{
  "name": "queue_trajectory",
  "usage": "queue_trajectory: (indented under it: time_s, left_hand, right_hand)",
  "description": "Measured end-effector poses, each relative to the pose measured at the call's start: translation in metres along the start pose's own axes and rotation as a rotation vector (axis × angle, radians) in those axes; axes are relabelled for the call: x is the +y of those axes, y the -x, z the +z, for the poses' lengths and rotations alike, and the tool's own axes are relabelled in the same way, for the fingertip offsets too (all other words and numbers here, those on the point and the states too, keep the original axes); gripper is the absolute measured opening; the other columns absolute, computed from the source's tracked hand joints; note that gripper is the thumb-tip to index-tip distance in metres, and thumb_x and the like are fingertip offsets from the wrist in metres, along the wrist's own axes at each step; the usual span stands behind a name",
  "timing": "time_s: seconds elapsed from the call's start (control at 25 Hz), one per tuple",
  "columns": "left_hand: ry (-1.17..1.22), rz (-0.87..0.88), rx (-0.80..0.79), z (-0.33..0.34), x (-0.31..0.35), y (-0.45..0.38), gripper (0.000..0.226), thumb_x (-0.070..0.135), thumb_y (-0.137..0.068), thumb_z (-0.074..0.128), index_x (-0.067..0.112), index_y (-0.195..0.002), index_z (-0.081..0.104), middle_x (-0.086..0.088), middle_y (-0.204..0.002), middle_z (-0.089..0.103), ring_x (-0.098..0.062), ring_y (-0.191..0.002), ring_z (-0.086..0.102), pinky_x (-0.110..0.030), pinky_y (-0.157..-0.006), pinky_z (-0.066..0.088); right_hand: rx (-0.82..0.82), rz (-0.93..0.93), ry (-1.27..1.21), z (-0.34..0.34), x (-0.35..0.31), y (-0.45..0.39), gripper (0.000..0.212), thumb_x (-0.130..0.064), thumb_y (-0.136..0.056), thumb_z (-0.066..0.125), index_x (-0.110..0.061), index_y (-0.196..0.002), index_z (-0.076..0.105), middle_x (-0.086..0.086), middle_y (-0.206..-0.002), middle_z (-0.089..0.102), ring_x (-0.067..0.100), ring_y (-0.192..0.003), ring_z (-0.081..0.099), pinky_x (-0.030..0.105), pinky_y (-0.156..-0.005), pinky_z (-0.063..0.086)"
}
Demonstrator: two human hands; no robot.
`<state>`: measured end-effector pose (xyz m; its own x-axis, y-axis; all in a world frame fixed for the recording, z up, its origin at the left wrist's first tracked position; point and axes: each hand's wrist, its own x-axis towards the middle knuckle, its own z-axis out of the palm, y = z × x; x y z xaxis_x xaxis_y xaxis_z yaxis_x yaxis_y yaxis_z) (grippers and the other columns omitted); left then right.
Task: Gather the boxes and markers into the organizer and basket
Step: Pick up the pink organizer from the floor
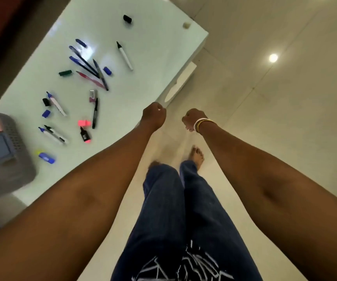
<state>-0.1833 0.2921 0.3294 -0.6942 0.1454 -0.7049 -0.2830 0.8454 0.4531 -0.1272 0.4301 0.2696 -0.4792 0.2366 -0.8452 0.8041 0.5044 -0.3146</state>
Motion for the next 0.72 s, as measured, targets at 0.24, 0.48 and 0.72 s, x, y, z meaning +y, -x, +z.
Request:
queue_trajectory:
  time_s: [0.24, 0.48, 0.72]
  left_hand:
    - [-0.418, 0.237, 0.359, 0.052, 0.008, -0.097, 0.048, 0.034, -0.096, 0.039, 0.013, -0.139, 0.038, -0.016, -0.147, 0.038, -0.032, -0.136, 0.037, -0.052, -0.110, 0.030]
    - [-0.670, 0.255, 0.548, 0.099, -0.050, -0.187, 0.074, 0.052, -0.091, 0.033, 0.025, -0.152, 0.003, -0.009, -0.162, 0.004, -0.030, -0.149, 0.007, -0.065, -0.113, 0.013]
    - [-0.728, 0.270, 0.838, 0.120, -0.063, -0.209, 0.066, 0.050, -0.092, 0.028, 0.024, -0.151, 0.016, -0.008, -0.158, 0.023, -0.031, -0.146, 0.024, -0.059, -0.112, 0.025]
  right_hand:
    - [-0.034, 0.034, 0.015, -0.011, 0.025, -0.140, 0.041, -0.026, -0.069, 0.042, -0.006, -0.095, 0.067, 0.017, -0.104, 0.070, 0.034, -0.094, 0.069, 0.043, -0.088, 0.056]
    - [0.017, 0.040, -0.290, 0.003, 0.003, -0.307, 0.022, -0.030, -0.082, 0.044, -0.014, -0.095, 0.052, 0.020, -0.113, 0.067, 0.033, -0.087, 0.067, 0.038, -0.077, 0.053]
    - [-0.055, 0.052, -0.621, 0.025, -0.028, -0.390, 0.048, -0.032, -0.097, 0.034, -0.007, -0.138, 0.037, 0.018, -0.129, 0.055, 0.036, -0.108, 0.063, 0.041, -0.070, 0.053]
